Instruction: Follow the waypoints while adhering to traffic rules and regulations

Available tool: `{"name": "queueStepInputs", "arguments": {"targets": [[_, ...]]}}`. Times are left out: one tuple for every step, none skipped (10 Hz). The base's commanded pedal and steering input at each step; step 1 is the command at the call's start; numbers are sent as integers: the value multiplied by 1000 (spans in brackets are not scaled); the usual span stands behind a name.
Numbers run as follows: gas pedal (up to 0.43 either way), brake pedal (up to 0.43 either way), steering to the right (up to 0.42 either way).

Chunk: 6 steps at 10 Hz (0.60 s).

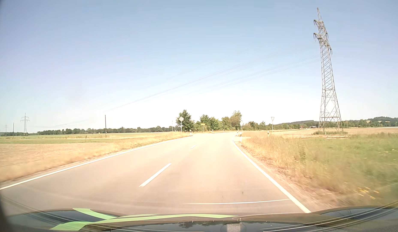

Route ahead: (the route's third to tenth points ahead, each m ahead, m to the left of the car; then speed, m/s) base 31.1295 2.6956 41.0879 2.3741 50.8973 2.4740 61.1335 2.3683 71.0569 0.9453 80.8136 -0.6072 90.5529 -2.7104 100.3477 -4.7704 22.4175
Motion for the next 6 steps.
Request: {"name": "queueStepInputs", "arguments": {"targets": [[248, 0, 8], [248, 0, 8], [268, 0, 8], [268, 0, 8], [268, 0, 8], [280, 0, 8]]}}
